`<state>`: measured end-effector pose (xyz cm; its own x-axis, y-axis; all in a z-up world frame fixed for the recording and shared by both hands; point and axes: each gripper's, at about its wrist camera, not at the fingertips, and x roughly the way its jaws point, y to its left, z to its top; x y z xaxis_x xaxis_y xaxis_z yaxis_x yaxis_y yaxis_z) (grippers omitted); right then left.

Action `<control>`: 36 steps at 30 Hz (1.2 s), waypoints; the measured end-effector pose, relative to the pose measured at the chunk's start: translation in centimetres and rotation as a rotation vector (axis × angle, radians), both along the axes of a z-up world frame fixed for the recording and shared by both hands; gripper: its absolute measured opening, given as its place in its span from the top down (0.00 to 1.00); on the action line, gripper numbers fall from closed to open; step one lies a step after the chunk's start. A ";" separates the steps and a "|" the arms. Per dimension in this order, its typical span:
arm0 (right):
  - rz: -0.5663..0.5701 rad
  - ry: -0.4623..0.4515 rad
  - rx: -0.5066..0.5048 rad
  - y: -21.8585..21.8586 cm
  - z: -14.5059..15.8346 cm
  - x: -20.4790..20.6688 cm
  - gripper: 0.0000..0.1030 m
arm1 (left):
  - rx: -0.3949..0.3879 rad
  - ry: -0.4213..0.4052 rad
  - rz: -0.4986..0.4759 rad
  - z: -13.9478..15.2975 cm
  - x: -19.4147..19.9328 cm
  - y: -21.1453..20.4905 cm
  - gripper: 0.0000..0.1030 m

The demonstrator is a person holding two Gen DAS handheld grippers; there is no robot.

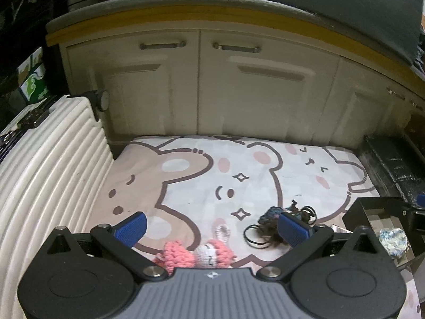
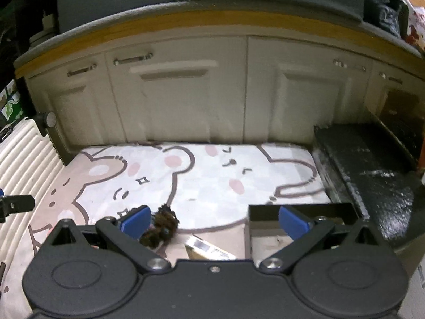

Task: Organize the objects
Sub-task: 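Withdraw both tools from the box back over the bed, then grasp the braided rope bundle with the right tool while the left tool approaches the pink doll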

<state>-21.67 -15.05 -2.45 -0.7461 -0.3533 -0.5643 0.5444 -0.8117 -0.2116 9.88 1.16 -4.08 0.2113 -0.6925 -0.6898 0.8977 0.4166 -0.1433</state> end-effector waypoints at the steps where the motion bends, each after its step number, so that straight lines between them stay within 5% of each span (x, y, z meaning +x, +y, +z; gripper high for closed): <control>1: 0.002 0.001 0.008 -0.4 -0.2 0.1 0.00 | 0.000 0.002 0.006 0.0 0.4 0.2 0.00; 11: 0.003 -0.057 0.004 -2.6 -1.2 0.1 0.00 | 0.046 0.074 0.038 -1.3 3.5 0.7 0.00; 22: -0.005 -0.149 0.024 -3.9 -2.9 -1.0 0.00 | 0.153 0.262 0.061 -4.8 5.0 -1.2 0.10; 36: -0.003 -0.449 0.151 -6.3 -7.7 -2.7 0.46 | 0.253 0.301 0.041 -8.4 4.0 -5.4 0.11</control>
